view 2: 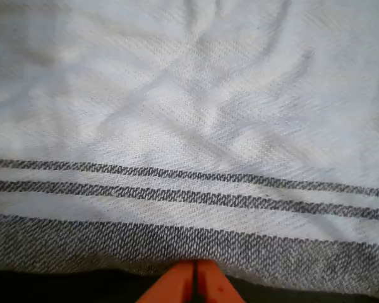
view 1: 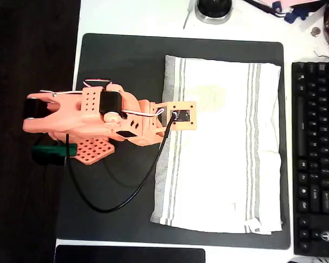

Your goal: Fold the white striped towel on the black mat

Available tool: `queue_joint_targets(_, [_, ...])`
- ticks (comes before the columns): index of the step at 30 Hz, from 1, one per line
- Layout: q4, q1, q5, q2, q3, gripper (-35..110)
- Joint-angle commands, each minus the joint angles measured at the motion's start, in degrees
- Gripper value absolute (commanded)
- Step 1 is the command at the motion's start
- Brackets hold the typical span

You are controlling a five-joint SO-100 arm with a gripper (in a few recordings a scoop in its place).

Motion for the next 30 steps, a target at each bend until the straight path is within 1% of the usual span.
queue_joint_targets(1, [1.1,-2.9,-0.8,1.4,1.3,0])
queue_joint_targets(14, [1.1,-2.5,-1.1,1.4,1.3,1])
queue_joint_targets(20, [1.1,-2.4,-3.1,1.3,0.6,1])
queue_joint_targets(24, [2.3,-2.5,-4.0,-0.4,-3.3,3])
queue_joint_targets(30, [4.7,-3.6,-4.1,-9.3,-13.7,5])
